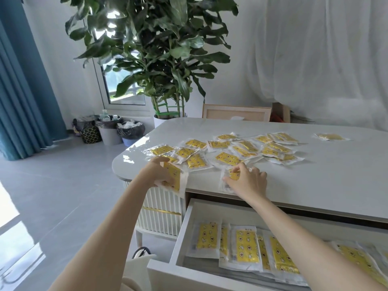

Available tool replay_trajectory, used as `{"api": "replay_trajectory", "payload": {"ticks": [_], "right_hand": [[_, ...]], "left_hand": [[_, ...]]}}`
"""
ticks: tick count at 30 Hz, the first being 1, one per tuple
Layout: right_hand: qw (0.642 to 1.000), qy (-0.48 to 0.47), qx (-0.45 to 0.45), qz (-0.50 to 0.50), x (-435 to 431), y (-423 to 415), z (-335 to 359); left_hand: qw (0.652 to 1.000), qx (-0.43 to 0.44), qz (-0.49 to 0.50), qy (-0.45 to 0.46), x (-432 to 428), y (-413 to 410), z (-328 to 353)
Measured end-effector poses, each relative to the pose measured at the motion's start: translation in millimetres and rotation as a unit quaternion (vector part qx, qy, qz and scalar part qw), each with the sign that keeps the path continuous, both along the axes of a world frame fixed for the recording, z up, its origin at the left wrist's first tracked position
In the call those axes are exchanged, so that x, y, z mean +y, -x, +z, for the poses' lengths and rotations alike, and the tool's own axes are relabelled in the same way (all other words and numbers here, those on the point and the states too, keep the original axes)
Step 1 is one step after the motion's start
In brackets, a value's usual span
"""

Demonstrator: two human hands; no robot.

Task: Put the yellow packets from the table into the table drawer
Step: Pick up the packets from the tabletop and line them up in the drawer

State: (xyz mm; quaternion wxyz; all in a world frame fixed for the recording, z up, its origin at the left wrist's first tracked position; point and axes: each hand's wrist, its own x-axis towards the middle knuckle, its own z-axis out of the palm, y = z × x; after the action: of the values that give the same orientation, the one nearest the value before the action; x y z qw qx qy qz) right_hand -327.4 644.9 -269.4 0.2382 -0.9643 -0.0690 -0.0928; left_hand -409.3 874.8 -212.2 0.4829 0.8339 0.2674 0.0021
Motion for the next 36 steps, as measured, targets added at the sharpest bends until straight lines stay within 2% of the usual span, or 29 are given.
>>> {"api": "replay_trajectory", "payload": {"ticks": [2,5,8,10,13,16,17,21,25,32,36], "right_hand": [[1.000,-0.020,0.004,-0.007,0.1,-3.2,-3.1],[0.999,-0.043,0.005,-0.012,0.6,-5.3,-3.1],[0.998,-0.060,-0.006,-0.011,0.0,-8.6,-3.1],[0.998,-0.058,-0.009,-0.009,-0.2,-11.8,-5.4],[0.998,-0.049,-0.022,-0.011,1.5,-13.7,-9.7],[0.998,-0.049,-0.033,-0.016,3.3,-15.7,-12.4],[0.998,-0.052,-0.034,-0.017,3.5,-16.1,-12.8],[0.998,-0.051,-0.037,-0.018,3.9,-17.4,-13.9],[0.996,-0.073,-0.039,-0.017,5.8,-19.5,-13.2],[0.996,-0.078,-0.035,-0.014,4.2,-21.4,-13.6],[0.996,-0.089,-0.021,-0.009,2.7,-24.0,-14.0]], "left_hand": [[0.997,-0.024,0.007,0.067,4.5,-0.7,1.0],[0.973,-0.125,0.079,0.178,11.1,-12.3,-8.3],[0.959,-0.156,0.182,0.154,14.8,-28.5,-20.3],[0.950,-0.175,0.213,0.147,17.4,-40.5,-23.9],[0.950,-0.197,0.226,0.081,22.4,-61.2,-25.5],[0.969,-0.072,0.209,-0.113,25.1,-72.6,-34.0],[0.969,-0.033,0.197,-0.148,25.5,-75.1,-39.2],[0.969,0.017,0.155,-0.192,23.4,-77.3,-44.5],[0.964,0.017,0.149,-0.220,26.5,-81.0,-46.1],[0.975,-0.008,0.170,-0.141,26.1,-82.3,-41.8],[0.980,-0.087,0.179,-0.006,30.6,-84.4,-50.4]]}}
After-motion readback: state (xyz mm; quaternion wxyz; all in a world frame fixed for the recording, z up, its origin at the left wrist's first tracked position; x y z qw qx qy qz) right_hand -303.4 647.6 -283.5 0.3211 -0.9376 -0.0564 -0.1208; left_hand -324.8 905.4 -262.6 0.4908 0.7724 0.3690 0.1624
